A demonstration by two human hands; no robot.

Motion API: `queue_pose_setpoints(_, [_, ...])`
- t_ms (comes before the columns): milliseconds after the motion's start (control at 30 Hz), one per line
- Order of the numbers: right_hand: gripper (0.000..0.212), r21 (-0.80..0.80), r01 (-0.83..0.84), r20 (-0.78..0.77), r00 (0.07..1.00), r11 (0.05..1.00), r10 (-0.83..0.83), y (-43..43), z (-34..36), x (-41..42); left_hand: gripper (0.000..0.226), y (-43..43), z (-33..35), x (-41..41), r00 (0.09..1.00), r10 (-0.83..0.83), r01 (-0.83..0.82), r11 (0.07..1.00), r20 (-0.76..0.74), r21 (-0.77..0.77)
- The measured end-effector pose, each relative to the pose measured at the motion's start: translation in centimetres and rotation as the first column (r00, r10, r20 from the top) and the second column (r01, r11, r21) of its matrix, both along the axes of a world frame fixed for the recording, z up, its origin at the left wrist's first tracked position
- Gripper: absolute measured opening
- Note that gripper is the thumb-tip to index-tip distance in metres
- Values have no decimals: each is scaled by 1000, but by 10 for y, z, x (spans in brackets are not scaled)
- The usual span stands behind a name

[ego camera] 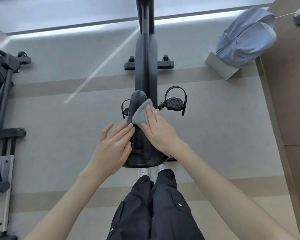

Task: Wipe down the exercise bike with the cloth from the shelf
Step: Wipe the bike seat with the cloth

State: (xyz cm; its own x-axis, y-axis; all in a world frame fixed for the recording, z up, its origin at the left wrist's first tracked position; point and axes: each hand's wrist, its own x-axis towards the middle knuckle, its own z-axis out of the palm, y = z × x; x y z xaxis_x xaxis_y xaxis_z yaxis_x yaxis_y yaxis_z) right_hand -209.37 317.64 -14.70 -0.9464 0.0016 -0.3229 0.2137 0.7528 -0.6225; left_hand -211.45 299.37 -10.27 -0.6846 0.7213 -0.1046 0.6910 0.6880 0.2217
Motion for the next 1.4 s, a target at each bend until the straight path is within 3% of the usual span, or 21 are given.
queue_pose_setpoints(100, [62, -196, 107, -17, 993, 975, -113, -5, -4, -54, 45, 1, -1, -1, 1000, 12, -12, 1000, 6, 2])
queue_pose_setpoints(300, [56, -281, 189, -41, 977, 941, -209, -4, -7, -83, 45, 0, -2, -1, 1000, 26, -26, 1000, 14, 2])
queue_pose_setpoints(400, [59, -302, 127, -30, 989, 945, -143, -1, -4, -54, 45, 0, -1, 2, 999, 35, -35, 999, 13, 1])
queue_pose_setpoints(600, [55, 80, -92, -91, 991, 992, 99, 14, 6, 52, 47, 1, -1, 4, 998, 56, -57, 998, 38, 13])
queue_pose_setpoints(733, [55, 136, -149, -104, 981, 979, 164, 13, 11, 98, 48, 0, -1, 6, 997, 66, -66, 998, 49, 15])
queue_pose_setpoints(867, [58, 205, -158, -70, 982, 966, 176, 5, 9, 70, 49, -2, -1, 6, 994, 86, -89, 995, 63, 54])
queue_pose_setpoints(1033, [59, 316, -151, -95, 977, 937, 189, -15, -1, -35, 50, -21, 1, 10, 964, 257, -264, 957, 74, 120])
queue_pose_setpoints(1167, [56, 381, -152, -73, 978, 912, 194, -26, -5, -88, 51, -36, 2, 21, 949, 305, -312, 944, 82, 102])
queue_pose_setpoints(1400, [50, 413, -336, -105, 906, 846, 410, -28, 7, -24, 37, -53, -7, 55, 951, 309, -303, 930, 2, 209])
